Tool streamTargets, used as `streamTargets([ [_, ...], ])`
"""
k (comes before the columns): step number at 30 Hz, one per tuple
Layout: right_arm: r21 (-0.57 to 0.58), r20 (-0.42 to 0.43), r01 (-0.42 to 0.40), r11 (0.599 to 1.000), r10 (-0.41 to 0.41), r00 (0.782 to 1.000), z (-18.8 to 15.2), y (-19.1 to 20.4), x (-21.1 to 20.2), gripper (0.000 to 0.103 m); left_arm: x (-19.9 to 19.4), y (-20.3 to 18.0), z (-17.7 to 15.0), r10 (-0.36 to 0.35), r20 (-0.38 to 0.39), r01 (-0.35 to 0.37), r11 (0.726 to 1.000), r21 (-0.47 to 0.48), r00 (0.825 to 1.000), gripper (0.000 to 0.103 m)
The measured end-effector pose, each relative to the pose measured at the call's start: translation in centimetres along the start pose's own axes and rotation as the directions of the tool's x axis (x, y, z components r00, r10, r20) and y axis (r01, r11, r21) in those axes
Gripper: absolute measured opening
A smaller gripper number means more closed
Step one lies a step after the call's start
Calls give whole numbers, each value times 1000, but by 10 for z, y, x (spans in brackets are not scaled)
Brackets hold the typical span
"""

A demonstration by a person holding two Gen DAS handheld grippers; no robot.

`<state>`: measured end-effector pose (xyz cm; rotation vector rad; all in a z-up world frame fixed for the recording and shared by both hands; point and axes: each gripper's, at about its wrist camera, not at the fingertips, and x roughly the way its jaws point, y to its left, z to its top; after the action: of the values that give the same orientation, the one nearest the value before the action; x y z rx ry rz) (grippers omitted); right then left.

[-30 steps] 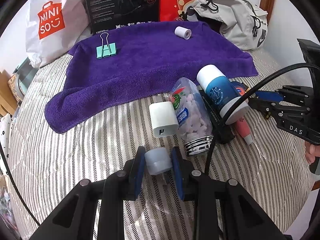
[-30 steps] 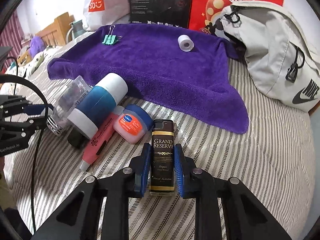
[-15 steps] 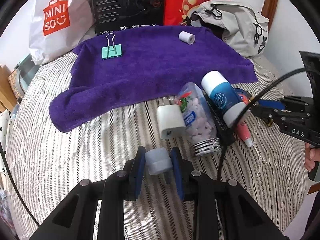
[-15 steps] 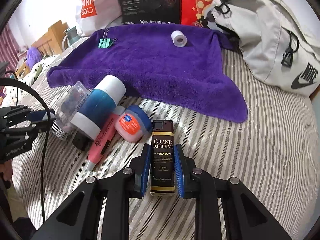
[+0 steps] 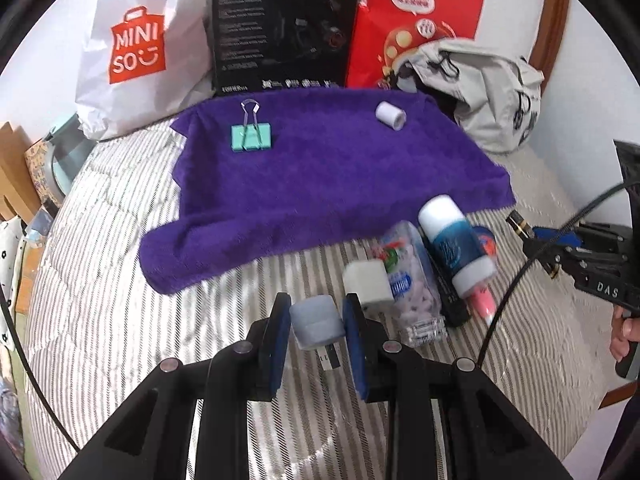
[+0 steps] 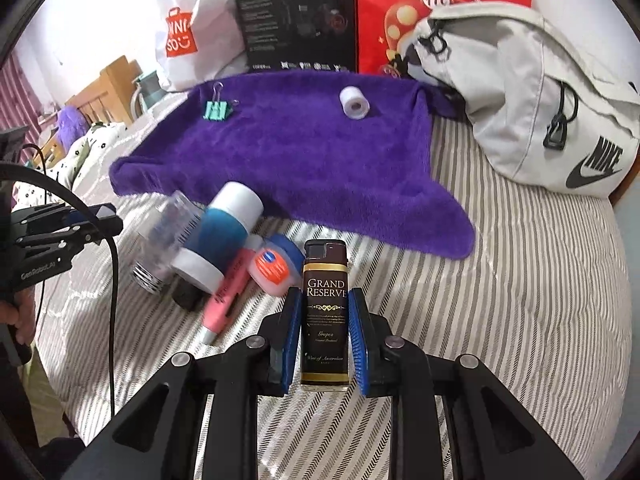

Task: Organize rigid objects
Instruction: 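Set the white cylinder on the towel with the left tool while the right tool sets the bottle there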

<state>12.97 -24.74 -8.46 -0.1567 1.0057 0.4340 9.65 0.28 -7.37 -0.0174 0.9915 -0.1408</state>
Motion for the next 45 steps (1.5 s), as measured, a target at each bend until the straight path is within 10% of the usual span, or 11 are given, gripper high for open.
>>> streamTargets([
  [24,57,40,-35,998,33,999,107,-29,62,23,37,47,88,25,47,-22,998,-64,999,25],
  [45,-7,-38,35,999,-35,999,134,-33,124,30,96,63,109,17,-15,-19,995,-94,1000,25],
])
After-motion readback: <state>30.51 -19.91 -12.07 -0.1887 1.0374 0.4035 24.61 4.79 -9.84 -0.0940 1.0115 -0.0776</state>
